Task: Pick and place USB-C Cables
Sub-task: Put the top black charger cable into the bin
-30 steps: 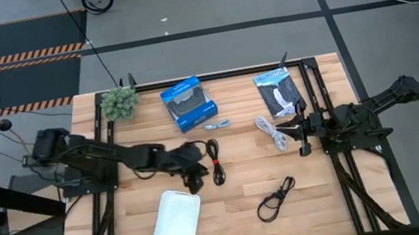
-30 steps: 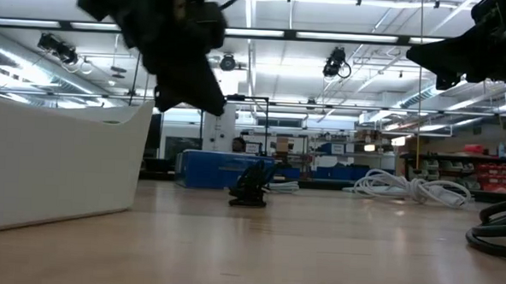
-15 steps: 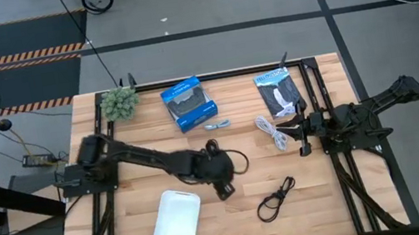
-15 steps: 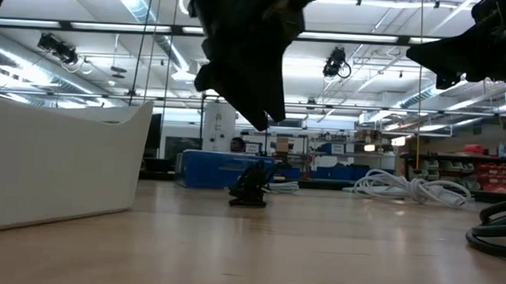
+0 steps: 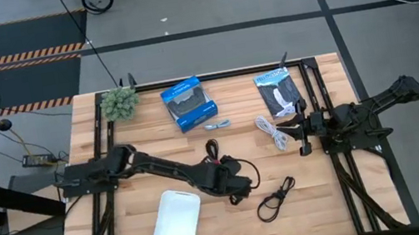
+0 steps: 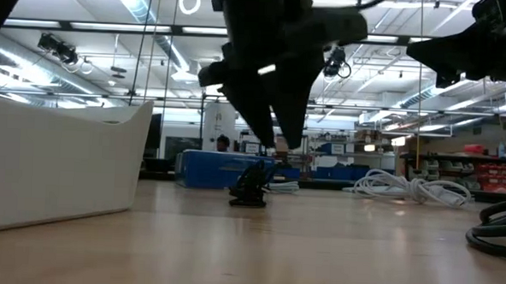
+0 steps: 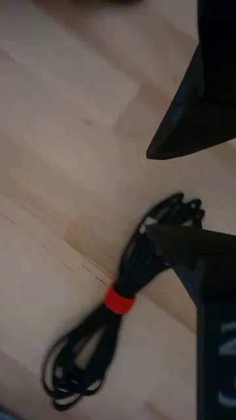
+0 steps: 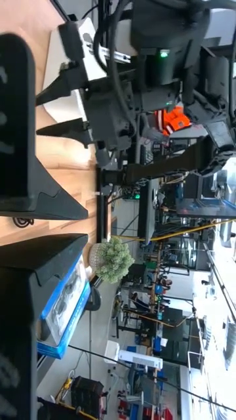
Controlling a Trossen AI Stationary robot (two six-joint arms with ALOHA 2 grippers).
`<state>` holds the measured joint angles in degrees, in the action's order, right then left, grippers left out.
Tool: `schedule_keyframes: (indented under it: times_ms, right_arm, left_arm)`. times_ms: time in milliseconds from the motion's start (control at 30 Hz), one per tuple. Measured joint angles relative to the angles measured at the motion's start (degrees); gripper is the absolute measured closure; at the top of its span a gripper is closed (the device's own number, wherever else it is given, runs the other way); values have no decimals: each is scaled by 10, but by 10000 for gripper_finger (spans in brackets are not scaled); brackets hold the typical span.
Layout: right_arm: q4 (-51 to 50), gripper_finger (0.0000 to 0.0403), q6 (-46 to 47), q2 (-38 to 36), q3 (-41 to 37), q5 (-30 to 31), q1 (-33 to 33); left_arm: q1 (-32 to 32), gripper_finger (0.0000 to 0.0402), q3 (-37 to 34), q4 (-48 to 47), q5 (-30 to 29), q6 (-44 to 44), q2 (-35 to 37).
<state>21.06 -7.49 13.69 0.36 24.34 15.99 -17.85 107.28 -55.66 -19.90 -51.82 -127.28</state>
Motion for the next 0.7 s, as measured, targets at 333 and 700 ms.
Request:
schedule_keyframes:
  times_ms: [333, 700]
  right_arm:
    - [2, 353, 0, 0, 0, 0, 0]
    - [3, 353, 0, 0, 0, 0, 0]
  left_arm:
    - [4, 154, 0, -11, -14, -1, -12]
    - [4, 194, 0, -41, -19, -1, -32]
